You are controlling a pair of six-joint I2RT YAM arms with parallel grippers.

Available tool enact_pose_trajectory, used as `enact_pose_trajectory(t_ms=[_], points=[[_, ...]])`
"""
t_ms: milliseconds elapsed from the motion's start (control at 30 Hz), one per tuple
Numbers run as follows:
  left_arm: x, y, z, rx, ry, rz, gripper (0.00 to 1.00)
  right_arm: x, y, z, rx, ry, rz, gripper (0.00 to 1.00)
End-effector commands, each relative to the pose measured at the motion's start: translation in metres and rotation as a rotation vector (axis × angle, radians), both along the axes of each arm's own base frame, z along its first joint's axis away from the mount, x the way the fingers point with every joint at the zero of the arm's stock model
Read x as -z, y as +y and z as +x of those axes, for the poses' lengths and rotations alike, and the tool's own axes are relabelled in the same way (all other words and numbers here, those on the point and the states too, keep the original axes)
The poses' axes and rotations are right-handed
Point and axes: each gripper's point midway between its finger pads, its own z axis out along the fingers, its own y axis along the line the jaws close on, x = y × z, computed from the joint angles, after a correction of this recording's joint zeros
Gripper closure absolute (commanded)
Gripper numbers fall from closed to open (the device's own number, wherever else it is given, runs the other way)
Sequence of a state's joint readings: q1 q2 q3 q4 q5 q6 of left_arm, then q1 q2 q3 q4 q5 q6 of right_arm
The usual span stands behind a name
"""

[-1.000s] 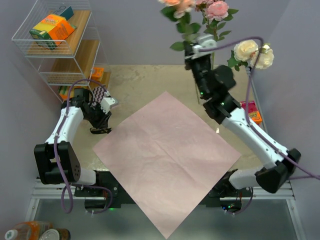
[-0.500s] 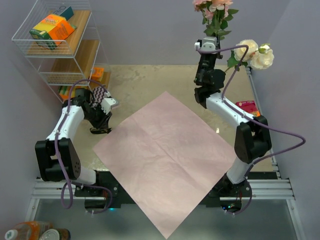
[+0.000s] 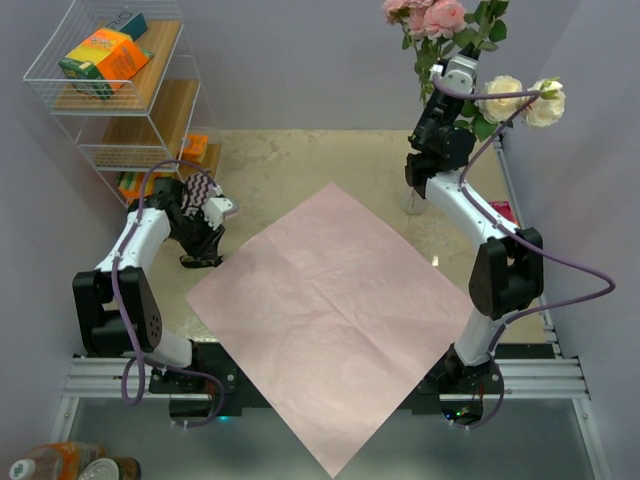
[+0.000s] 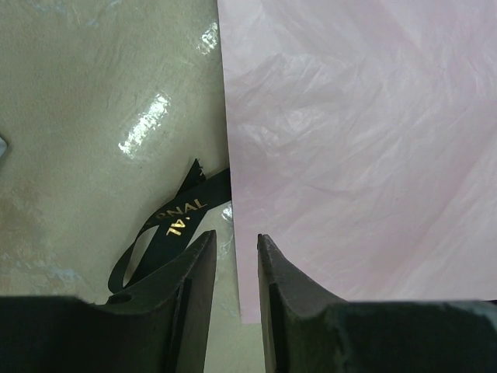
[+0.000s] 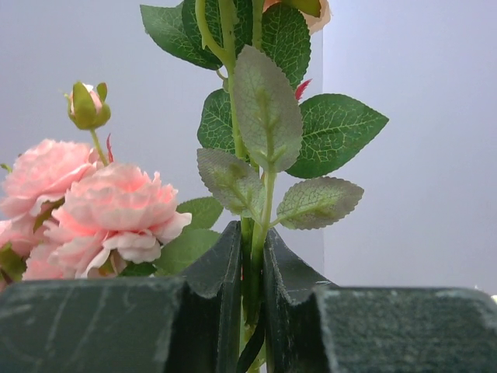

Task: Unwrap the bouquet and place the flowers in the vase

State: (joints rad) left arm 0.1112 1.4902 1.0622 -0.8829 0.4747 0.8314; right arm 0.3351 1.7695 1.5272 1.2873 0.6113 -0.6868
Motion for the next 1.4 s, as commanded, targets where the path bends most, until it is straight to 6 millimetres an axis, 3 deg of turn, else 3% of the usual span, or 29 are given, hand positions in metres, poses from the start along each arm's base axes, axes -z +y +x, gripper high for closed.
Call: enact_pose_trajectory(t_ms=[0, 133, 300, 433, 767, 967, 1000, 1033, 1200, 1300, 1367], points=[[-0.005, 0.002, 0.010, 0.010, -0.039, -0.005, 0.67, -0.052, -0.021, -0.050, -0.009, -0.259, 0.100, 1.00], [-0.003, 0.003, 0.009, 0.008, -0.033, 0.000, 0.67, -0.051, -0.028, -0.049, 0.009, -0.287, 0.127, 1.00], [-0.002, 0.005, 0.011, 0.006, -0.033, 0.009, 0.67, -0.035, -0.028, -0.040, 0.023, -0.277, 0.139, 1.00], [-0.004, 0.005, 0.013, 0.004, -0.031, 0.006, 0.67, -0.010, -0.030, -0.033, 0.039, -0.238, 0.152, 1.00], [-0.011, 0.007, 0.011, 0.002, -0.043, 0.019, 0.67, 0.012, -0.030, -0.034, 0.046, -0.191, 0.162, 1.00], [-0.019, 0.004, 0.013, 0.002, -0.054, 0.004, 0.67, 0.017, -0.003, -0.035, -0.021, -0.044, 0.134, 0.52], [-0.022, 0.004, 0.013, 0.001, -0.060, 0.003, 0.67, 0.025, 0.002, -0.028, -0.028, 0.025, 0.119, 0.41], [-0.023, 0.003, 0.013, 0.002, -0.061, 0.000, 0.67, 0.032, 0.005, -0.027, -0.035, 0.061, 0.131, 0.36], [-0.032, 0.004, 0.009, 0.003, -0.082, 0.013, 0.67, 0.039, 0.001, -0.040, -0.082, 0.129, 0.205, 0.22], [-0.035, 0.004, 0.005, 0.006, -0.091, 0.018, 0.67, 0.040, 0.015, -0.049, -0.165, 0.170, 0.183, 0.17], [-0.037, 0.004, 0.003, 0.007, -0.095, 0.017, 0.67, 0.034, 0.050, -0.047, -0.316, 0.206, 0.114, 0.17]])
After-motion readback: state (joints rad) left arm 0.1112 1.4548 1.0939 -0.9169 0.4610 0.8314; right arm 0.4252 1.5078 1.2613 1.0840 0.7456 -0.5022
